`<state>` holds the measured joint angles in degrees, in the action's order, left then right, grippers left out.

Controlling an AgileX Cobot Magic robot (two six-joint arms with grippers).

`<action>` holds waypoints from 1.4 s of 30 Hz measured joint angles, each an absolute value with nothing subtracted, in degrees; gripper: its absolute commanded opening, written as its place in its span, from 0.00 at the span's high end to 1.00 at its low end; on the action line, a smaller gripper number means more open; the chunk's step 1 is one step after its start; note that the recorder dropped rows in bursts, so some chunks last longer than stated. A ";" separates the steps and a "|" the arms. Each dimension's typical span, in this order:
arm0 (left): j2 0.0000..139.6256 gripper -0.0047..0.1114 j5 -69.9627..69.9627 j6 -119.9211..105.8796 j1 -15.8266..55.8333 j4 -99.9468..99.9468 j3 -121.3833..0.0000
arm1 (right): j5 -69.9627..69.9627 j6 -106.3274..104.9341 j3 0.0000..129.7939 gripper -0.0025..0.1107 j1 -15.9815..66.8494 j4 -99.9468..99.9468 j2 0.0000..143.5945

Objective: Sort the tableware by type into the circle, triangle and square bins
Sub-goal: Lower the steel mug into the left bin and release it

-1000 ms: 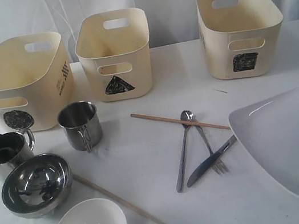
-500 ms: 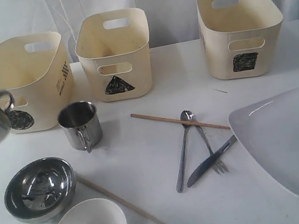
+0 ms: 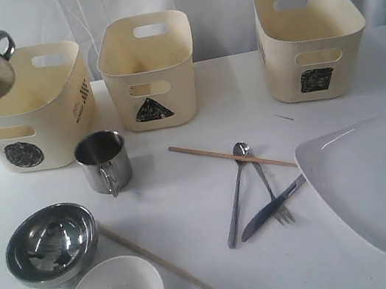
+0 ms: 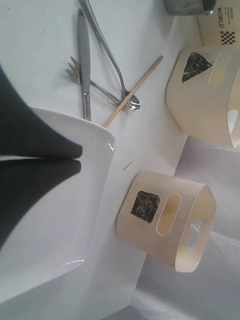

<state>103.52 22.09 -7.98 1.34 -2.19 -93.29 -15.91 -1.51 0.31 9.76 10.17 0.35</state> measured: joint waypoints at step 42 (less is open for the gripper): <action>86.77 0.65 36.55 -16.31 1.34 11.64 -83.79 | -15.91 -1.51 0.31 0.98 9.76 10.17 0.35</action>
<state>86.77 36.55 -16.31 1.34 11.64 -83.79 -15.91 -1.51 0.31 9.76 10.17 0.35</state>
